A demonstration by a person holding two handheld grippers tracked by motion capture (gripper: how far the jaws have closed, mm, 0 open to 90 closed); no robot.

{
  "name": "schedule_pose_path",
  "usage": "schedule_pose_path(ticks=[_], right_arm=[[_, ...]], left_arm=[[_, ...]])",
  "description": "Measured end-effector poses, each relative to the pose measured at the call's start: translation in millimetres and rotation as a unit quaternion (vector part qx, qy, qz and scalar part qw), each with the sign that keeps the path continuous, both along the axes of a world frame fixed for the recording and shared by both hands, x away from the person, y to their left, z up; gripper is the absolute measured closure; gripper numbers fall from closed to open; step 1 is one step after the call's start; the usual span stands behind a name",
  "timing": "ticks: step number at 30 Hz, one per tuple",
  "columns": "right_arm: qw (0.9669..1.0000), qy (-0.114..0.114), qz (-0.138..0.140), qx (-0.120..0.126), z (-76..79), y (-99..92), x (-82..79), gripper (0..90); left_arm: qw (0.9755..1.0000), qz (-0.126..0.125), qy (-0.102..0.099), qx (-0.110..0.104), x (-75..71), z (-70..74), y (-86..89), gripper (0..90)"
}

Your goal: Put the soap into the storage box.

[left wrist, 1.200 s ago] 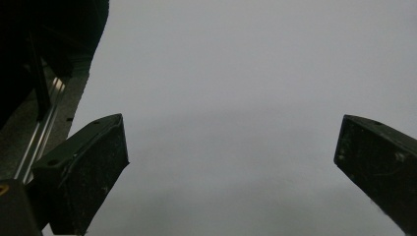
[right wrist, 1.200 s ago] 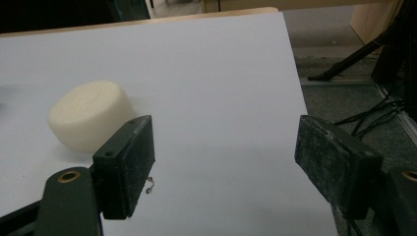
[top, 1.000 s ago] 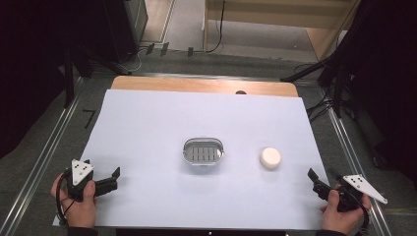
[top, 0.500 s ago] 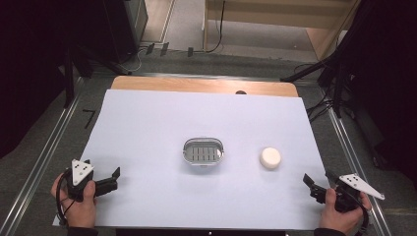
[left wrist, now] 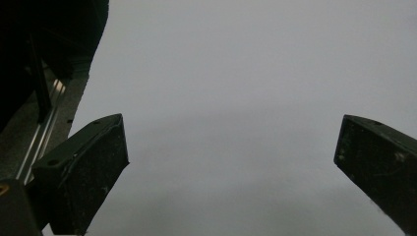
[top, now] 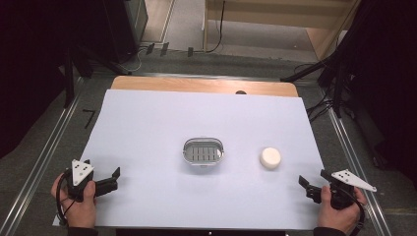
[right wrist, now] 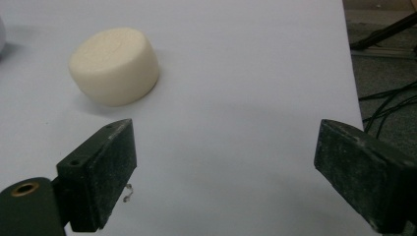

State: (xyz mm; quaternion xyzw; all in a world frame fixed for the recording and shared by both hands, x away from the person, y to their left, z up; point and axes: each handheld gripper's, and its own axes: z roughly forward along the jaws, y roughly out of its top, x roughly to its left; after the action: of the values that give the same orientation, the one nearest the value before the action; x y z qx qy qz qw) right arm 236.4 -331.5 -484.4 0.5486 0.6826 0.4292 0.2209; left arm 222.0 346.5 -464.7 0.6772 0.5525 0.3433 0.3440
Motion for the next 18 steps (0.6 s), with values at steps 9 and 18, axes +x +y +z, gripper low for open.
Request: schedule_pose_path(ticks=[9, 18], right_arm=[[0.9993, 0.032, 0.020, -0.007, 4.0, -2.0, 8.0, 13.3], [0.9962, 0.064, 0.051, -0.030, 11.4, 4.3, 23.5, 13.4]], left_arm=[[1.0000, -0.002, -0.004, 0.002, -0.6, -0.2, -0.6, 0.2], [1.0000, -0.002, -0.004, 0.005, -0.7, -0.2, -1.2, 0.2]])
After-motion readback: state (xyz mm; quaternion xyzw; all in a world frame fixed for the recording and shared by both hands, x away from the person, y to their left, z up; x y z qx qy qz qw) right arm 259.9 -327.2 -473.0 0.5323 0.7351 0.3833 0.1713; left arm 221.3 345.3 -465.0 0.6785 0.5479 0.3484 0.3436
